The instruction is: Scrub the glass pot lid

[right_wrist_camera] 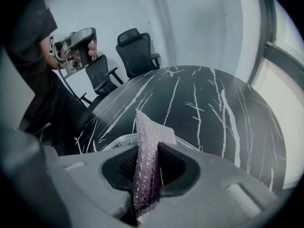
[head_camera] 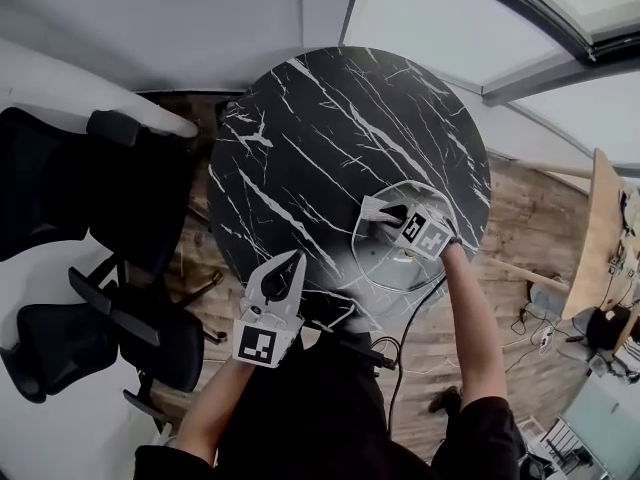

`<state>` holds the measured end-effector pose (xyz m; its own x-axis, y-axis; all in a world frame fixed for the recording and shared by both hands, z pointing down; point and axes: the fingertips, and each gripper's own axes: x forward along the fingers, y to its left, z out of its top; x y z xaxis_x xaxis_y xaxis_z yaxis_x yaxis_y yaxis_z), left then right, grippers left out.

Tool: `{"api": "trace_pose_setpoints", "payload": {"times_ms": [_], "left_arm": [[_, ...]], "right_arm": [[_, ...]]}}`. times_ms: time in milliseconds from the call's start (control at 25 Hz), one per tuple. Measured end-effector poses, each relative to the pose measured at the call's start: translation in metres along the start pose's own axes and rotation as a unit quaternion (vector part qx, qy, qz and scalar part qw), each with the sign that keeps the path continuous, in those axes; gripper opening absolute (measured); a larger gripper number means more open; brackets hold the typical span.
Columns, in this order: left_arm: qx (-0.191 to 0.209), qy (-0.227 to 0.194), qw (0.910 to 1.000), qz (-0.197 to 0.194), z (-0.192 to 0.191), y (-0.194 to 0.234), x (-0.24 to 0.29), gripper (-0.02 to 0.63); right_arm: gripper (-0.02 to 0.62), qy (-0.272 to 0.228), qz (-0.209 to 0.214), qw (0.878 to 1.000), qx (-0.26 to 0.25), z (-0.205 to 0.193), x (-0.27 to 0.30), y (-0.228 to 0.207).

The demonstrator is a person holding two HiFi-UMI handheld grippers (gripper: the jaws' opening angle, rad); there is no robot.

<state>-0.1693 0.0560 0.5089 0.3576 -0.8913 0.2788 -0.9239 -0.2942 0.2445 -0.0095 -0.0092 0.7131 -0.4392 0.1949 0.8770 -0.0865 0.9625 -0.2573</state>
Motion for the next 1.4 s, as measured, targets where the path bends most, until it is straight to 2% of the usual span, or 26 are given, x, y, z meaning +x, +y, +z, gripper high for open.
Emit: {"api": "trace_pose_setpoints", "payload": {"times_ms": [240, 400, 640, 1040, 1280, 1400], "left_arm": [[0.009, -0.005, 1.0, 0.0, -0.003, 0.005, -0.005, 0.003], [0.01, -0.006, 0.9999, -0.002, -0.001, 0.004, -0.005, 0.003], [0.019, -0.016, 0.9997, -0.007, 0.004, -0.001, -0.008, 0.003], [0.024, -0.019, 0.9987, -0.04, 0.006, -0.02, -0.001, 0.003], [0.026, -0.012, 0.9979, -0.058, 0.003, -0.038, 0.004, 0.003], [0.027, -0.01, 0.9973, -0.067, 0.001, -0.047, 0.006, 0.002]], "right_arm": [[0.074, 0.038, -0.022, 0.997, -0.064, 0.007, 0.014, 0.019], [0.075, 0.054, -0.026, 0.995, -0.085, 0.01, 0.023, 0.033], [0.077, 0.062, -0.047, 0.993, -0.084, 0.009, 0.031, 0.047], [0.078, 0.056, -0.085, 0.991, -0.085, 0.007, 0.044, 0.076], [0.08, 0.028, -0.092, 0.994, -0.056, 0.002, 0.049, 0.102], [0.08, 0.021, -0.092, 0.994, -0.058, -0.004, 0.053, 0.116]]}}
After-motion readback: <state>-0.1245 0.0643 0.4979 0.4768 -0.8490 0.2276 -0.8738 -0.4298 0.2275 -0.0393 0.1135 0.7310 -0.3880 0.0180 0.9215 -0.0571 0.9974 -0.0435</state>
